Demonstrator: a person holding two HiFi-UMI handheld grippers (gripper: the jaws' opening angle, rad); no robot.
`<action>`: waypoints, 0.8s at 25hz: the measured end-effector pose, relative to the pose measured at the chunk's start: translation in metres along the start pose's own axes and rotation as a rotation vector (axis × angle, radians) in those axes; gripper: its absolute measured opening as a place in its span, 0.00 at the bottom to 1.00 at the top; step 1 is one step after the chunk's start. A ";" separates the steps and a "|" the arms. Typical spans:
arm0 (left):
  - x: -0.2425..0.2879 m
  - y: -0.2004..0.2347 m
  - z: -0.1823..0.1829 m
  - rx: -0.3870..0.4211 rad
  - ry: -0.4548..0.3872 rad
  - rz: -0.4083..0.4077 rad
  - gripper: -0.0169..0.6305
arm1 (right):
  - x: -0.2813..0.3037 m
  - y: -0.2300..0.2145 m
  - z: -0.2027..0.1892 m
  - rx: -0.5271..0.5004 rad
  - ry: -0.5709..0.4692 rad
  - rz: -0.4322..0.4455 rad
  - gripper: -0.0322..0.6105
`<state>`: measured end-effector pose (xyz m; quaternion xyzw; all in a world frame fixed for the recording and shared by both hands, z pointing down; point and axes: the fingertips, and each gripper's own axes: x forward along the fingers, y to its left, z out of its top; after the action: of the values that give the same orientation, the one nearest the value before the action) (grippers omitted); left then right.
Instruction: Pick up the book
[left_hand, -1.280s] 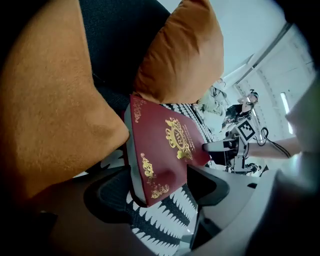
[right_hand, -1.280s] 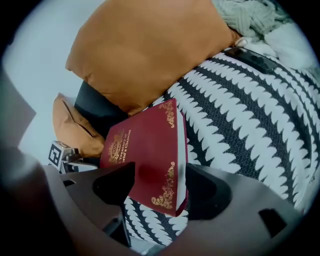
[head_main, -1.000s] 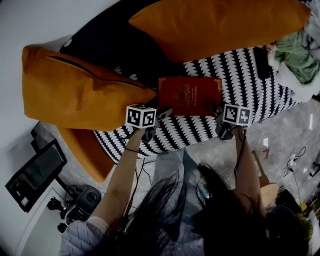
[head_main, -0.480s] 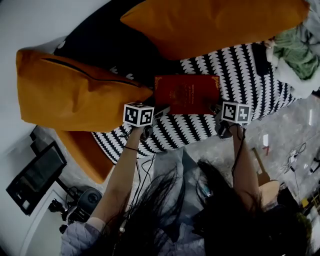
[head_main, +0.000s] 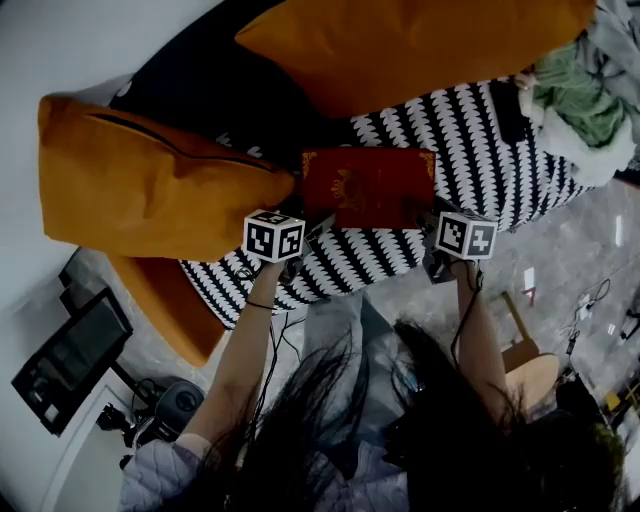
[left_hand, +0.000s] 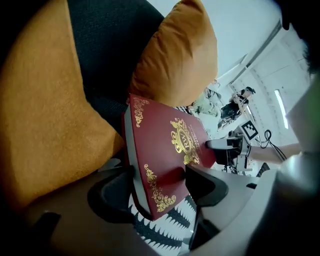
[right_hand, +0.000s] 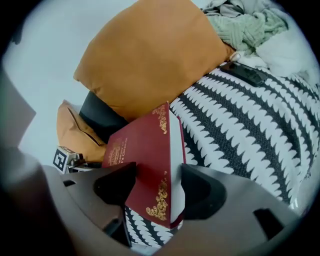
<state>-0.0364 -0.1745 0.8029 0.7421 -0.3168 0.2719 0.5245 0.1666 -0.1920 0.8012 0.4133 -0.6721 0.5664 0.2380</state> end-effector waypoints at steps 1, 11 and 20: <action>-0.003 -0.004 0.001 0.010 -0.006 -0.001 0.53 | -0.005 0.002 -0.001 0.001 -0.012 -0.001 0.52; -0.051 -0.054 0.028 0.129 -0.097 -0.017 0.53 | -0.073 0.038 0.007 0.010 -0.163 -0.012 0.52; -0.102 -0.110 0.039 0.214 -0.144 -0.017 0.53 | -0.143 0.073 0.007 -0.014 -0.216 -0.015 0.52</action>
<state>-0.0173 -0.1657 0.6492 0.8141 -0.3164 0.2455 0.4205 0.1853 -0.1564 0.6452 0.4753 -0.6946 0.5121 0.1716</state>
